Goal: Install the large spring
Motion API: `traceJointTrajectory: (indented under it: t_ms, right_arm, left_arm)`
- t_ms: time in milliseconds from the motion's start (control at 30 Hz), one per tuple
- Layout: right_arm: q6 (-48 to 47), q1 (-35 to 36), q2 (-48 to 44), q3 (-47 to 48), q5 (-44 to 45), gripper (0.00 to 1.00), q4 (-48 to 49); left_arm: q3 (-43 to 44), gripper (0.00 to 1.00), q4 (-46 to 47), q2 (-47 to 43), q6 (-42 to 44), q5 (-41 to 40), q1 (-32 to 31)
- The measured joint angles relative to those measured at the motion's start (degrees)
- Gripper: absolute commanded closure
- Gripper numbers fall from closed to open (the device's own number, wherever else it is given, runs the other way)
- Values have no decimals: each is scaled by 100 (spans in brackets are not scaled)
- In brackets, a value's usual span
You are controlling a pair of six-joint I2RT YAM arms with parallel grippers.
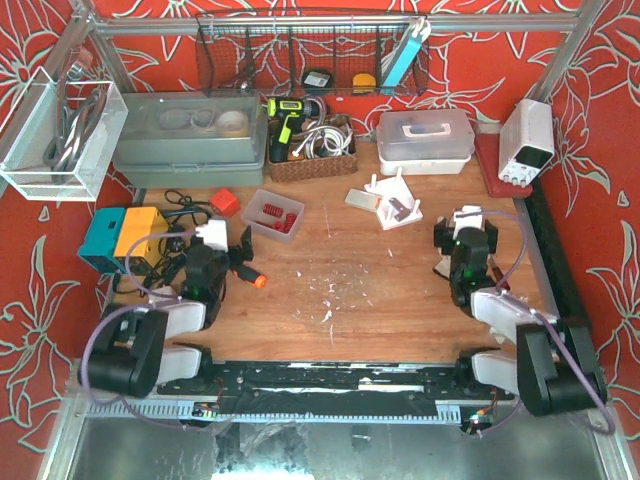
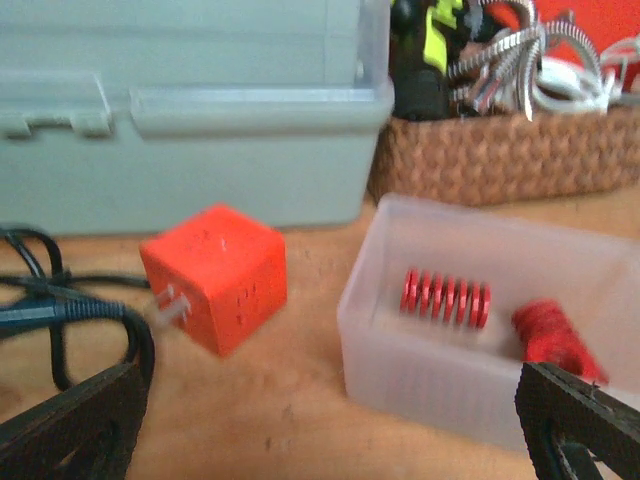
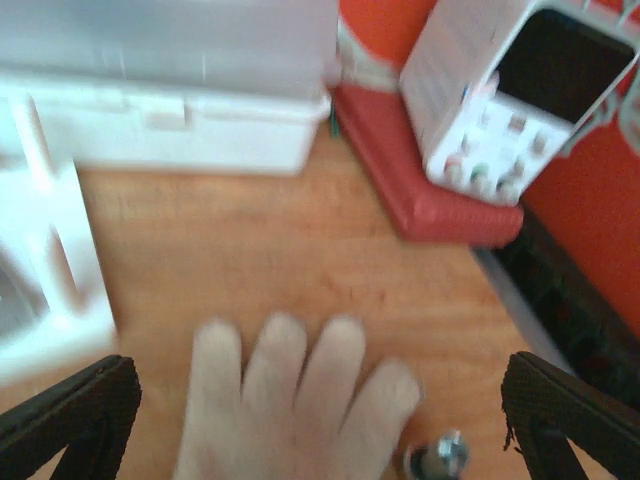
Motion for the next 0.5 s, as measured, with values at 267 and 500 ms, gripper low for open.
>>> traceJointTrajectory:
  t_ms: [267, 500]
  right_arm:
    - [745, 0, -1292, 1755, -496, 1, -2409]
    - [2273, -4, -1075, 3493, -918, 1, -4981]
  left_arm:
    - [1670, 0, -2671, -1528, -774, -382, 0]
    - [2295, 0, -4319, -2345, -2138, -481, 2]
